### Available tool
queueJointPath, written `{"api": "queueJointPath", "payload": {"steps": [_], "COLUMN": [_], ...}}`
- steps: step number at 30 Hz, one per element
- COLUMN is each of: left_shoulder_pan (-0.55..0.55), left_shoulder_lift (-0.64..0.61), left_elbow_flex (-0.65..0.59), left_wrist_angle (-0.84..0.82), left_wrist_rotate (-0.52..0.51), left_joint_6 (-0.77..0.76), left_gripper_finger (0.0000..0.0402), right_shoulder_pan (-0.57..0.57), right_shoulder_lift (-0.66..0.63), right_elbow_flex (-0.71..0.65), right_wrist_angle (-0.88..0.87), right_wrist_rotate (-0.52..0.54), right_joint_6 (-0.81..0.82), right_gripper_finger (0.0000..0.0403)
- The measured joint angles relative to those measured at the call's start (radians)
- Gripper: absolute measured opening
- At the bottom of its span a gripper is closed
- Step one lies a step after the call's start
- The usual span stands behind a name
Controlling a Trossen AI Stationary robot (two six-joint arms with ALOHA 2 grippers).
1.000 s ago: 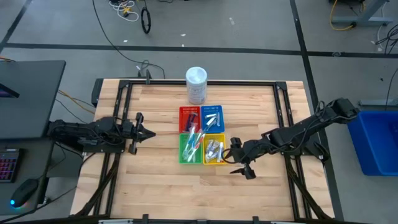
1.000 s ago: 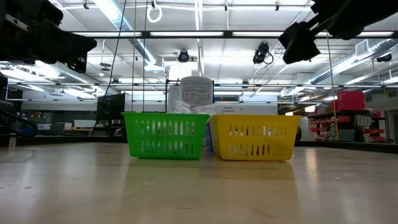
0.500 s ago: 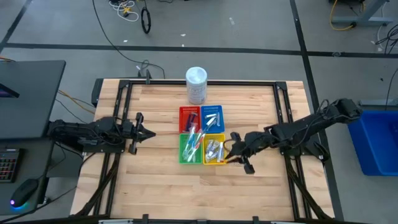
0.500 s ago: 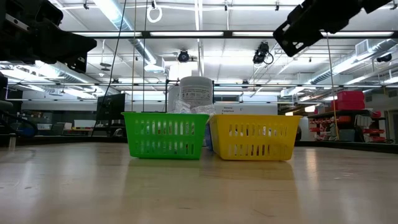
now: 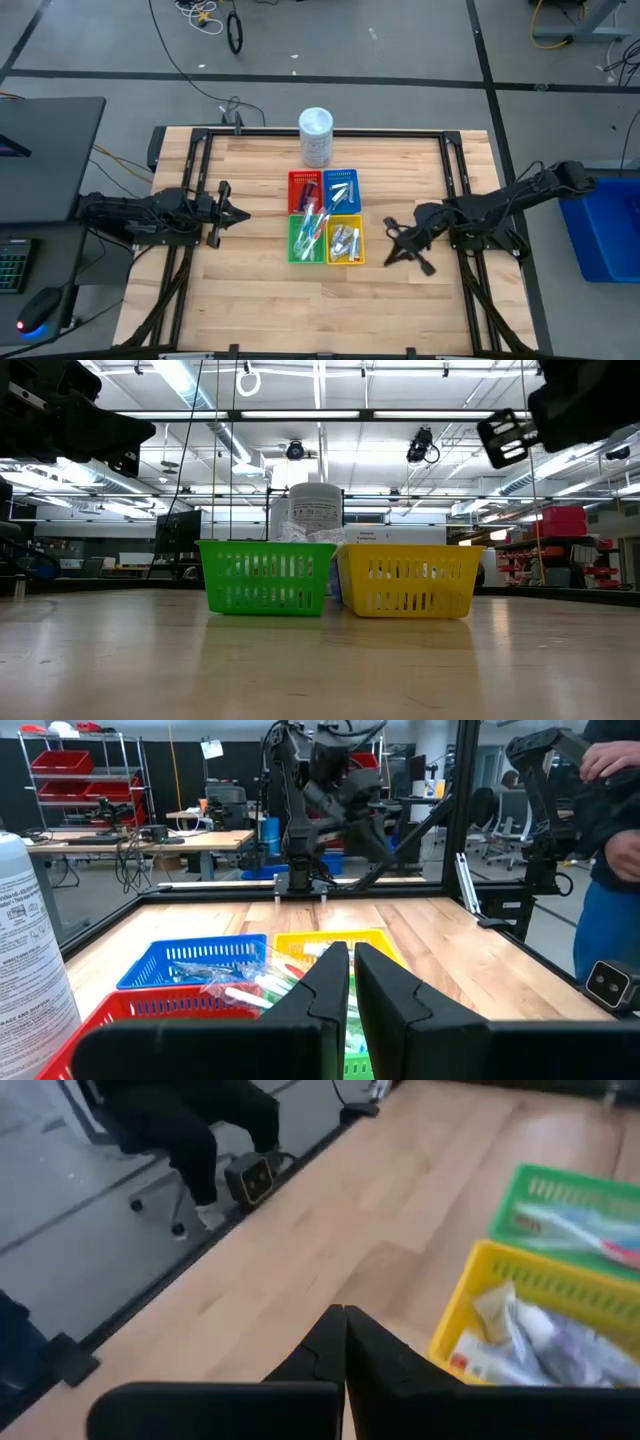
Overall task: Pick & Place Travel size toiletries
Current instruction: Return to Home Position
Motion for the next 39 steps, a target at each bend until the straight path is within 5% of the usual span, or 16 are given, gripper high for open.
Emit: {"api": "queueJointPath", "payload": {"steps": [3, 8, 16, 39], "left_shoulder_pan": [0.000, 0.000, 0.000, 0.000], "left_shoulder_lift": [0.000, 0.000, 0.000, 0.000], "left_elbow_flex": [0.000, 0.000, 0.000, 0.000], "left_wrist_angle": [0.000, 0.000, 0.000, 0.000], "left_wrist_rotate": [0.000, 0.000, 0.000, 0.000], "left_joint_6": [0.000, 0.000, 0.000, 0.000], "left_gripper_finger": [0.0027, 0.0027, 0.0028, 0.0027], "right_shoulder_pan": [-0.001, -0.004, -0.023, -0.140], "right_shoulder_lift": [-0.042, -0.122, -0.253, -0.593], "right_elbow_flex": [-0.047, -0.115, -0.260, -0.453], "right_wrist_angle": [0.013, 0.022, 0.280, 0.301], "right_wrist_rotate": [0.014, 0.366, 0.112, 0.147], "right_joint_6": [0.044, 0.240, 0.169, 0.169], "right_gripper_finger": [0.0004, 0.0004, 0.0003, 0.0007]}}
